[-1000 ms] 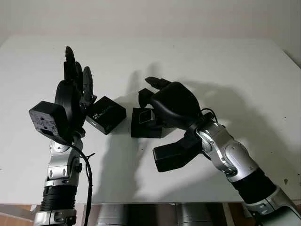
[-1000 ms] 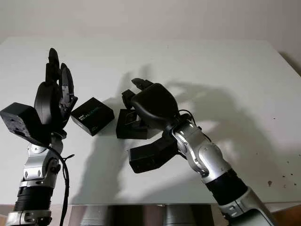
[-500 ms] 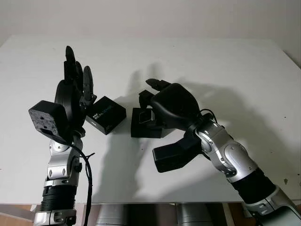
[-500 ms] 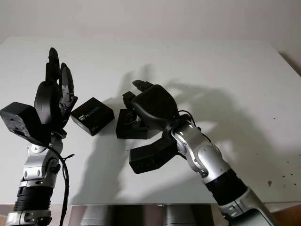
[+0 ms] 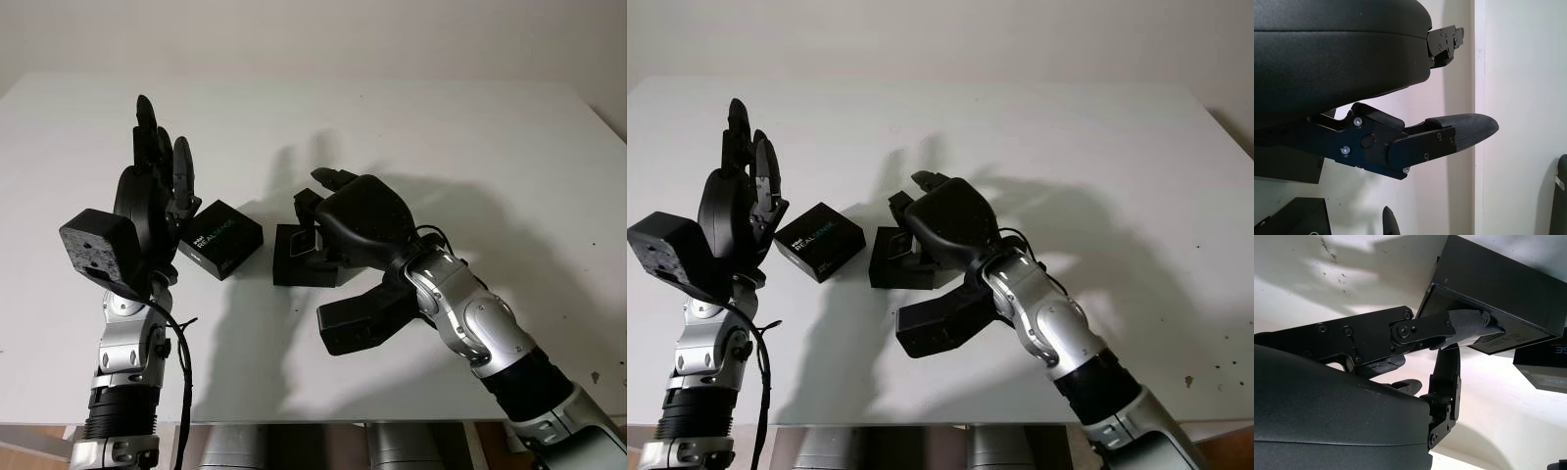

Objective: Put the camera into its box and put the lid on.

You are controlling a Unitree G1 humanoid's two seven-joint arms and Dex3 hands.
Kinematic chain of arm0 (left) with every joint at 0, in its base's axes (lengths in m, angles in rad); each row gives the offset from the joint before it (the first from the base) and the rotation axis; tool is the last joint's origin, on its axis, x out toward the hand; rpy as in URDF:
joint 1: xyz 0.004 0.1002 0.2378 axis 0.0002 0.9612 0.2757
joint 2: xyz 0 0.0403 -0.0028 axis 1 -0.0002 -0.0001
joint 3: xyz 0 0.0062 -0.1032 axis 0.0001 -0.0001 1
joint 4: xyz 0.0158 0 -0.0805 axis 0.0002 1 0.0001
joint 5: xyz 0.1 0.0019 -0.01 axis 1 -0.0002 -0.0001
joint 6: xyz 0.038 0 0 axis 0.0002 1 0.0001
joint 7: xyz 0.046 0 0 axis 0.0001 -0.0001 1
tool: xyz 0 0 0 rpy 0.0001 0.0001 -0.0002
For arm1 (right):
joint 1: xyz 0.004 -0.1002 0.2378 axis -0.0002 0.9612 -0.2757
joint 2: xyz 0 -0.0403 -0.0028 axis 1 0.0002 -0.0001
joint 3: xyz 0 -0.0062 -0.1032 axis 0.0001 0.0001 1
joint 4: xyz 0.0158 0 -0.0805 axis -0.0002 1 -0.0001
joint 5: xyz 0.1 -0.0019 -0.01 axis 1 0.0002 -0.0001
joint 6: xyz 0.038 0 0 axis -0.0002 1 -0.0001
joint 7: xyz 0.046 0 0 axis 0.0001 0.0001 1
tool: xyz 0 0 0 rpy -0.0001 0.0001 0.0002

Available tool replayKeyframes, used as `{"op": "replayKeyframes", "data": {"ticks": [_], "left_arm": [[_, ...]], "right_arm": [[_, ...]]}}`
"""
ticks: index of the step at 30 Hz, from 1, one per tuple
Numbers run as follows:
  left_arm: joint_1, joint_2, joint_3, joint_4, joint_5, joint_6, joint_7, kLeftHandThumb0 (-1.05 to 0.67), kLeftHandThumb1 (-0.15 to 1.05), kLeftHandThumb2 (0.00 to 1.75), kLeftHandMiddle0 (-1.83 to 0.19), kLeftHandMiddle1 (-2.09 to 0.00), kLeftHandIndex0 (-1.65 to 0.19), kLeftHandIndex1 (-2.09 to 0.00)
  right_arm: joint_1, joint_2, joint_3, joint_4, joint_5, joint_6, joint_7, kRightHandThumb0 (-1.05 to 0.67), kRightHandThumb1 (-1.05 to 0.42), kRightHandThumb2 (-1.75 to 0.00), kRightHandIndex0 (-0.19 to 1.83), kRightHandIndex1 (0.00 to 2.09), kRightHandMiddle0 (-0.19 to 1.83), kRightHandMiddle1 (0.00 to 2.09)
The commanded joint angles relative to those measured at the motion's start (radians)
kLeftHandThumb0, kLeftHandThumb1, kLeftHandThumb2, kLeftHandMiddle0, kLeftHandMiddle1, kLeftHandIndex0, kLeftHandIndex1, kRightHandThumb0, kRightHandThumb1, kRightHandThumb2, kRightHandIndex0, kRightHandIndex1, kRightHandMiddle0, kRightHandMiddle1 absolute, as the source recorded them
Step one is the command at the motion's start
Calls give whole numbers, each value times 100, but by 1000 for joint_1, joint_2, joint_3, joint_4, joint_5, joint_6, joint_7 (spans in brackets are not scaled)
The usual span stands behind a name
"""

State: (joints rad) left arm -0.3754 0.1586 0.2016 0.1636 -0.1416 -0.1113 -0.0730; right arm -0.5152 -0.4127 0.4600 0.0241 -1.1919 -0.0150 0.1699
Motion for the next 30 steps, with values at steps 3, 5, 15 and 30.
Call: {"op": "replayKeyframes", "data": {"ticks": [3,5,15,30], "left_arm": [[-9,15,-1,-25,2,2,-5,-70,105,63,19,0,19,0],[-9,17,-1,-28,2,3,-6,-70,105,63,19,0,19,0],[-8,21,0,-35,-2,13,-12,-69,105,62,19,0,19,0],[-2,29,-2,-41,-2,29,-24,-70,105,63,19,0,19,0]], "right_arm": [[-8,-15,-4,11,0,9,-6,-46,-101,-5,49,11,33,138],[-7,-12,-8,13,12,8,-4,-45,-100,-5,52,12,35,139],[-3,-8,-50,66,189,-66,-65,-40,-99,-5,58,13,33,150],[-29,-2,-85,197,367,-126,-108,-44,-99,-5,56,7,37,125]]}}
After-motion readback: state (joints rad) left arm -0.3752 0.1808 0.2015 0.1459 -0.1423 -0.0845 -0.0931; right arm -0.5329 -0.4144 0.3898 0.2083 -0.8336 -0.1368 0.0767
